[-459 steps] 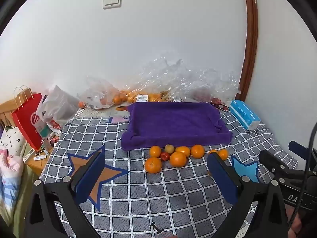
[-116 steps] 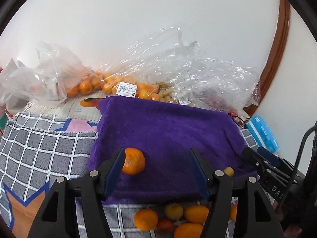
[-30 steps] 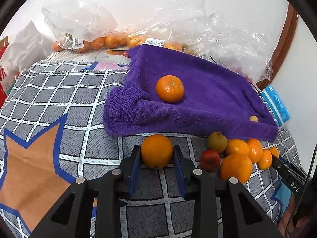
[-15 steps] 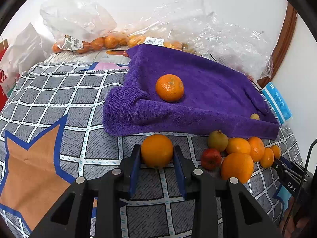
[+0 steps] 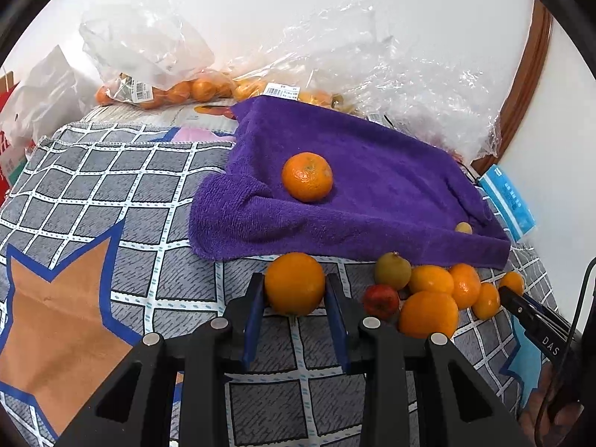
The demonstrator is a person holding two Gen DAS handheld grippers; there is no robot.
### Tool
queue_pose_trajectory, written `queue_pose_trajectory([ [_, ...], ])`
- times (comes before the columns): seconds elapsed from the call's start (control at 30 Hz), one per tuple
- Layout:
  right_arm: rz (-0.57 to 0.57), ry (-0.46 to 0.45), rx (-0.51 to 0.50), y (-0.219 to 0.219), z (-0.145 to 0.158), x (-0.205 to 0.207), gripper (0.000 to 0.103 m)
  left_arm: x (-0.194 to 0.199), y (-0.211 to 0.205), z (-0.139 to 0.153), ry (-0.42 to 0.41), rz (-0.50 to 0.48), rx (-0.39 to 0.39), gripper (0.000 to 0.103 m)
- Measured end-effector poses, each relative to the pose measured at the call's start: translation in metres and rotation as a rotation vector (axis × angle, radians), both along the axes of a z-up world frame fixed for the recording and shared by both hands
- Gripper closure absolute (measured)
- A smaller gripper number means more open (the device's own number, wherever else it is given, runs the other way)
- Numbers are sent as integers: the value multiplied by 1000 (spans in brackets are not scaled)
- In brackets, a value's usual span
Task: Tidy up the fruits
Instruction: 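Grasp a large orange with the left tool while the right tool grasps another orange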
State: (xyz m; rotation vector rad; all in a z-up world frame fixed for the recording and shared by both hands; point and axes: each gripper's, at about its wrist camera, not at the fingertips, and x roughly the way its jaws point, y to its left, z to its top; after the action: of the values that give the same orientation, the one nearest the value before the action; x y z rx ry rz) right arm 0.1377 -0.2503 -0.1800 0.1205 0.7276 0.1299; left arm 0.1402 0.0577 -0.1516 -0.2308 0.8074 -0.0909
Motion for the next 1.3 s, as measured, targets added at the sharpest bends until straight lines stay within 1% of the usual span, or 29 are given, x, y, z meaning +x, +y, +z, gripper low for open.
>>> queue_pose_trajectory([
  [0.13, 0, 0, 9, -2, 1, 0, 68, 1, 4, -1, 7, 20, -14, 73],
  [0.33, -8, -7, 21, -5, 2, -2, 68, 1, 3, 0, 5, 10, -7, 73],
  [0.5, -15, -9, 29, -6, 2, -3, 68, 1, 4, 0, 3, 17, -17, 73],
  [0.73, -15, -20, 36, -6, 3, -5, 68, -2, 4, 4, -19, 17, -16, 73],
  [1.3, -22, -22, 59, -8, 2, -5, 68, -2, 4, 4, -21, 21, -16, 73],
])
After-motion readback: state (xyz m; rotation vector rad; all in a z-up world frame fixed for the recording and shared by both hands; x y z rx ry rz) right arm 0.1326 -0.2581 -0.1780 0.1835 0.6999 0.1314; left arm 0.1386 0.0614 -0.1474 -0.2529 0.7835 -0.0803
